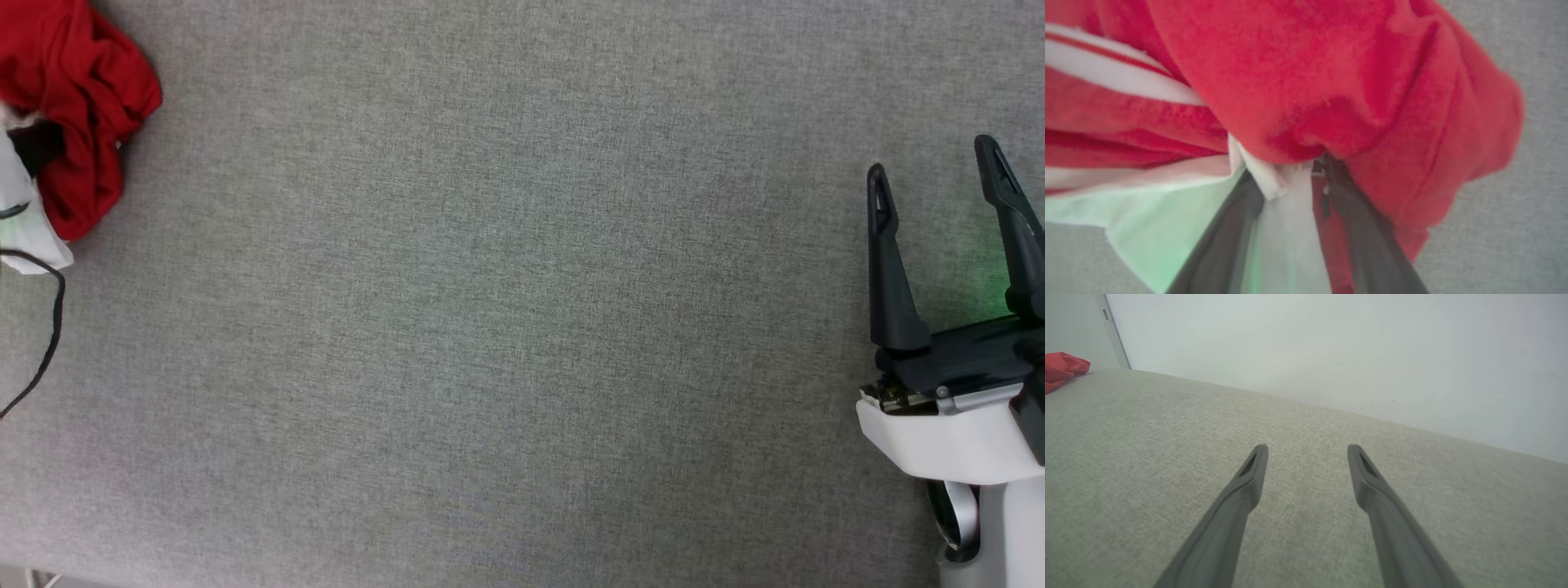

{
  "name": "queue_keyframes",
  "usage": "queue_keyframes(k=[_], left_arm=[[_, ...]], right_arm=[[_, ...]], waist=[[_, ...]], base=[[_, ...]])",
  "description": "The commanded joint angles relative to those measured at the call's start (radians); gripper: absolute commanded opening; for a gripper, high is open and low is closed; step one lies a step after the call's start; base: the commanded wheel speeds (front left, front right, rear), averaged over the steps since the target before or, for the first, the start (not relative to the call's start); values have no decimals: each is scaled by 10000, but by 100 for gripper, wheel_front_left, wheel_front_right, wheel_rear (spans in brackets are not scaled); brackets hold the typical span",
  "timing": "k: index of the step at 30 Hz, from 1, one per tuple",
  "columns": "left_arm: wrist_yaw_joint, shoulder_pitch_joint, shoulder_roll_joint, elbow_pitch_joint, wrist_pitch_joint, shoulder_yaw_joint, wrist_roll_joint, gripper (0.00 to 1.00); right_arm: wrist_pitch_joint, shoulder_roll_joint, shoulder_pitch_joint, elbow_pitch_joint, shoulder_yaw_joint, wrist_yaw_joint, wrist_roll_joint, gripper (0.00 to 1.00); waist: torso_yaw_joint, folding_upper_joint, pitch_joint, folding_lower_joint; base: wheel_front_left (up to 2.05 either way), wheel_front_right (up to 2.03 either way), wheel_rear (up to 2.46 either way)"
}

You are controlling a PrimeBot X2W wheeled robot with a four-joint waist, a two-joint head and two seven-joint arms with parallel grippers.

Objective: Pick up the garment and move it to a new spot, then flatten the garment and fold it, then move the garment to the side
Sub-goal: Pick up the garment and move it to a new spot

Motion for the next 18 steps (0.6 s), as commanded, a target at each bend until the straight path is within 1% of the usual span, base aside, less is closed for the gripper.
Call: queue_keyframes(k=[1,5,7,10,12,18], left_arm=[[-9,529,-690,185,28,-603,-16,0],[-14,-80,-73,-445,-852,-593,24,0],[-11,-356,318,-858,-1144,-740,138,0],[-5,-719,739,-1542,-1539,-960,189,0],[-2,-981,889,-2104,-1724,-1150,285,0],[-2,-1666,1211,-3857,-1722,-1638,728,0]], right_arm=[[-18,-27,-103,99,-11,-3,-11,100],[-19,14,-30,154,-60,-3,41,100],[-21,62,40,206,-63,-3,74,100],[-21,161,128,310,-6,-3,159,100],[-21,223,167,394,63,-3,200,100],[-19,404,316,547,122,-3,371,100]], waist=[[7,0,-96,3],[124,0,-479,3],[187,0,-751,3],[252,0,-1181,3],[238,0,-1493,3],[-59,0,-2302,3]], base=[[0,0,0],[0,0,0],[0,0,0],[0,0,0],[0,0,0],[0,0,0]])
